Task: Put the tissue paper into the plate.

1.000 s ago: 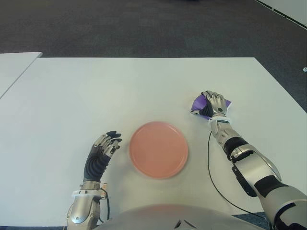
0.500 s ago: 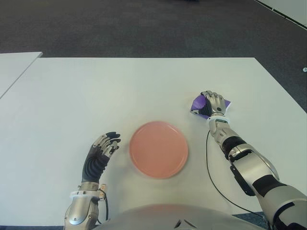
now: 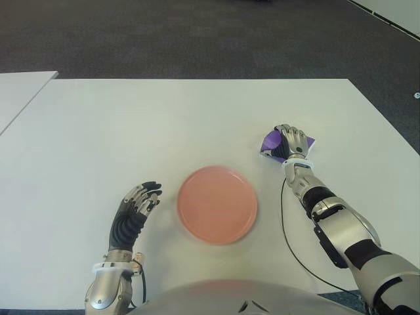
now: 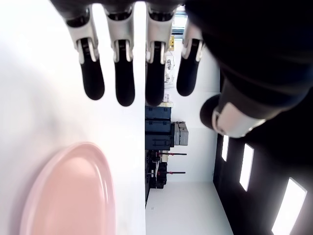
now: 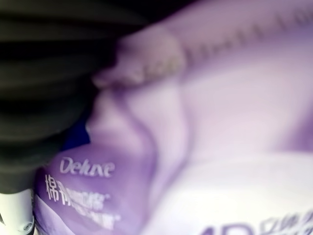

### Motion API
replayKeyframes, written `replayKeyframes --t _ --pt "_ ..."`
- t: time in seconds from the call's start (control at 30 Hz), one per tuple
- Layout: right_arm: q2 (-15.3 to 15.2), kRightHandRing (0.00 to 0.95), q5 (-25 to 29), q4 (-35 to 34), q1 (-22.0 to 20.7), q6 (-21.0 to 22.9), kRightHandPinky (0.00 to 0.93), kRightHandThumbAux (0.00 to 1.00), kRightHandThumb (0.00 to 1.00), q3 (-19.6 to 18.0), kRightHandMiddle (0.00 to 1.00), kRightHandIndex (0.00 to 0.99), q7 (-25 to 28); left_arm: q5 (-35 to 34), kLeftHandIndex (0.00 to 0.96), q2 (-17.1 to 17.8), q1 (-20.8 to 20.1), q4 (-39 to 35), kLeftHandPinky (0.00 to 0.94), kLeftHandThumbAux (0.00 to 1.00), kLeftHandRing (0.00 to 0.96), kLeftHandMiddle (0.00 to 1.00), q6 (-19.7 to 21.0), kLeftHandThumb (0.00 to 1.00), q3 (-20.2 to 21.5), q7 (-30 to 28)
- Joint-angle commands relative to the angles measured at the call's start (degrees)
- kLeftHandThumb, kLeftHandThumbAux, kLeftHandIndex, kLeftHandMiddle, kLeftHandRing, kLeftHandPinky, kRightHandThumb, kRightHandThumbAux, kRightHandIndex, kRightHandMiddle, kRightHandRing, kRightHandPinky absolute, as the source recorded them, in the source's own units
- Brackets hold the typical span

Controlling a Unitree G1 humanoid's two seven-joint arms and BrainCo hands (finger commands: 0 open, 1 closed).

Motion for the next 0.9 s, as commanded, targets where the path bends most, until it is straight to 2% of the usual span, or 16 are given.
replayKeyframes --t 0.03,0.23,0.33,0.47,0.8,0.9 --pt "7.9 0.744 0.1 7.3 13.7 1.2 0.468 0.683 0.846 2.7 0.510 0.392 9.6 -0.3 0.275 -0.6 1.0 -0.5 0.326 0.602 0.304 0.293 1.7 0.370 0.0 0.2" --pt "8.2 0.731 0.8 7.3 13.8 1.3 0.279 0.682 0.847 2.2 0.517 0.391 9.7 -0.3 0.272 -0.4 1.3 -0.7 0.327 0.600 0.302 0.293 2.3 0.367 -0.1 0.0" --pt "8.3 0.725 0.8 7.3 13.9 1.3 0.225 0.682 0.847 2.2 0.518 0.391 9.3 -0.5 0.271 -0.3 1.1 -0.7 0.330 0.601 0.303 0.292 2.6 0.374 0.2 0.0" --pt "8.4 0.722 0.7 7.3 13.9 1.4 0.207 0.682 0.848 2.1 0.519 0.391 8.8 -0.4 0.269 -0.2 0.8 -0.6 0.327 0.601 0.301 0.291 3.0 0.380 0.2 0.0" --pt "7.9 0.724 0.2 7.5 13.2 1.1 0.169 0.681 0.850 2.4 0.520 0.393 7.9 -1.4 0.274 0.9 -0.9 1.9 0.350 0.594 0.313 0.299 0.7 0.338 0.4 -2.1" --pt "7.7 0.726 0.5 7.3 12.9 0.8 0.165 0.681 0.850 2.1 0.520 0.394 7.8 -1.1 0.276 -0.2 -1.1 0.9 0.350 0.591 0.318 0.303 2.6 0.352 -0.2 -0.7"
